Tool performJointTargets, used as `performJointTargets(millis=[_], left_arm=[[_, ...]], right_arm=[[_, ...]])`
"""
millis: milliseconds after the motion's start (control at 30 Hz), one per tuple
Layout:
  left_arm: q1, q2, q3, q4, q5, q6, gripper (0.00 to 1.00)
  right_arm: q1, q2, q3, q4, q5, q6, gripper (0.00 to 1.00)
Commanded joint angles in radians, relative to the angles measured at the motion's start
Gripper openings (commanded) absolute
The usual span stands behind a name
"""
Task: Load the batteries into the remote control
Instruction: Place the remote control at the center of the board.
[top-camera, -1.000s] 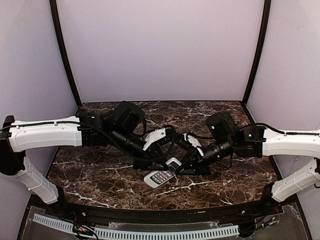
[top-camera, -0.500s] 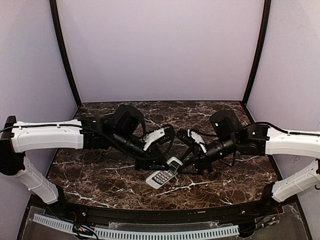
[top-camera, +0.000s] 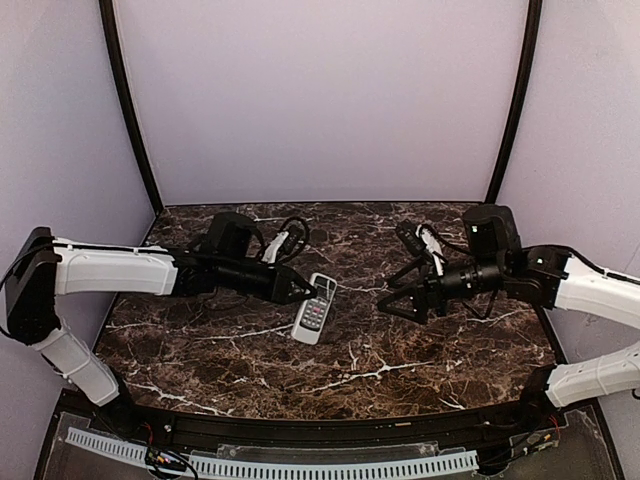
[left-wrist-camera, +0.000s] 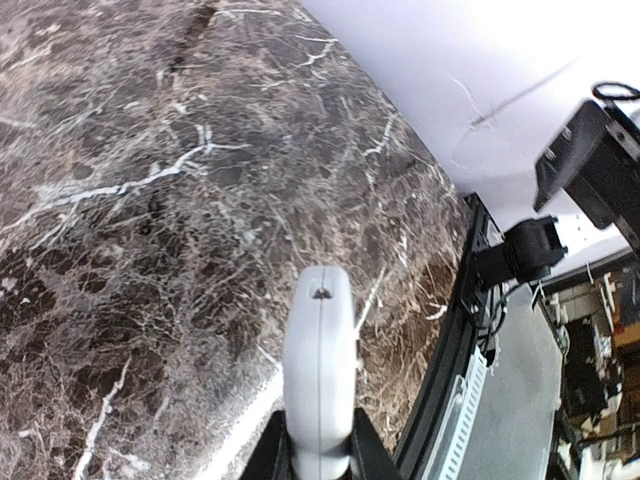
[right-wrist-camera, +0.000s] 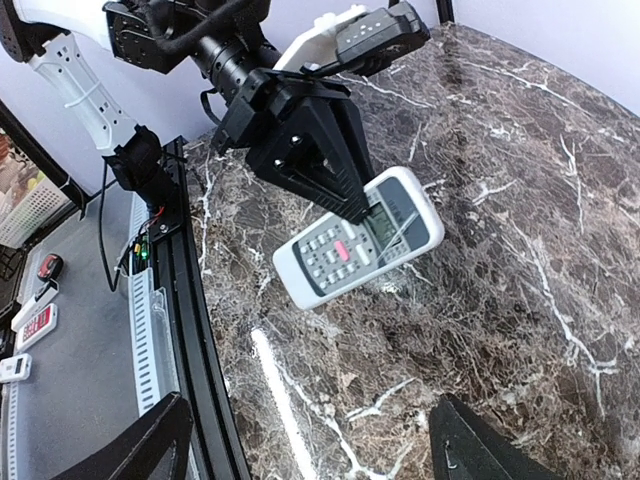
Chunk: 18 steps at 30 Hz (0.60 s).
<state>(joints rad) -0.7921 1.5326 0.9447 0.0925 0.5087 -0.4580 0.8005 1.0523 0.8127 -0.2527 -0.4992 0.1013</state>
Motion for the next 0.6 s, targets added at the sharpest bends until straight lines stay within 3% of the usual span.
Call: performJointTargets(millis=[0,300,567], left_arm=[[0.025,0.095,0.015,0.096,-0.022,-0.193,0.0],[0.031,0.246,0.039,0.154,-0.149,-0.304,0.0],[0.042,0.33,0.071,0.167,-0.169,-0.344,0.01]], right_arm=[[-0.016,0.013,-0.031,0.051,-0.003,0.044,0.81],[-0.023,0.053,-0.039,0.077,-0.032,0.063,0.82],[-0.023,0.07,-0.04,0.098,-0.043,0.068,0.83]])
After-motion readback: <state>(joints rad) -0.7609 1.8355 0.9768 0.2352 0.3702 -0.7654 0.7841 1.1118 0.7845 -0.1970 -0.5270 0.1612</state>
